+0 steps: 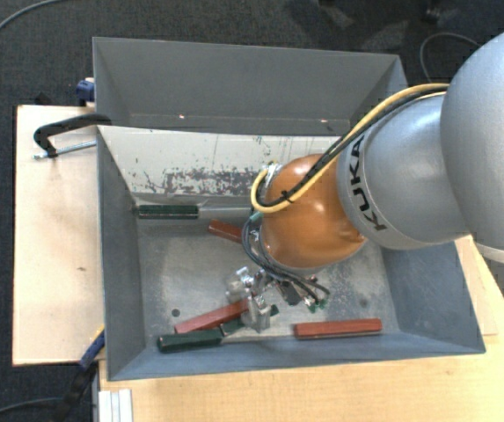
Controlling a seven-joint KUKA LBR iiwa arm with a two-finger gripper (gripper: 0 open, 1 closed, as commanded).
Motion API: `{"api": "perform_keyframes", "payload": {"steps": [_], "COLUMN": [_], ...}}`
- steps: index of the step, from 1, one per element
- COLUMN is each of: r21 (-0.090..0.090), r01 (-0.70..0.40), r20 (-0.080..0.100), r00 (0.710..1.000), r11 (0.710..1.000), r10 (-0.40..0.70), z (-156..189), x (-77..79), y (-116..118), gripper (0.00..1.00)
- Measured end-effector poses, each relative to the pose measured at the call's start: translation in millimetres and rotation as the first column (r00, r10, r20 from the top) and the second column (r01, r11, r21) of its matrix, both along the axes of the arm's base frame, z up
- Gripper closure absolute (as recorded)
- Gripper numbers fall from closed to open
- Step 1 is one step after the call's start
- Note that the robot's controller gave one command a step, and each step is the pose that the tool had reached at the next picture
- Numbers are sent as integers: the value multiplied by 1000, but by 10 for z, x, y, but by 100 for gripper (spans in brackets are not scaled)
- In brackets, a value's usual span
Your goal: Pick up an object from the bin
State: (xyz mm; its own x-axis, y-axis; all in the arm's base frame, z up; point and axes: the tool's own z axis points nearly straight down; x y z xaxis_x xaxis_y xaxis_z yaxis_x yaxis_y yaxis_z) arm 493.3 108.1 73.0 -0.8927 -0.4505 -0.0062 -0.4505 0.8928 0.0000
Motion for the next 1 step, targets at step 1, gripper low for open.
{"api": "perform_keyframes", "payload": {"steps": [1], "r21": [0], "r01": [1], "r20": [3], "r00": [1000], "r11": [1000], "r10": [-1], "z": [369], "x": [19], "y": [12], "gripper": [100]}}
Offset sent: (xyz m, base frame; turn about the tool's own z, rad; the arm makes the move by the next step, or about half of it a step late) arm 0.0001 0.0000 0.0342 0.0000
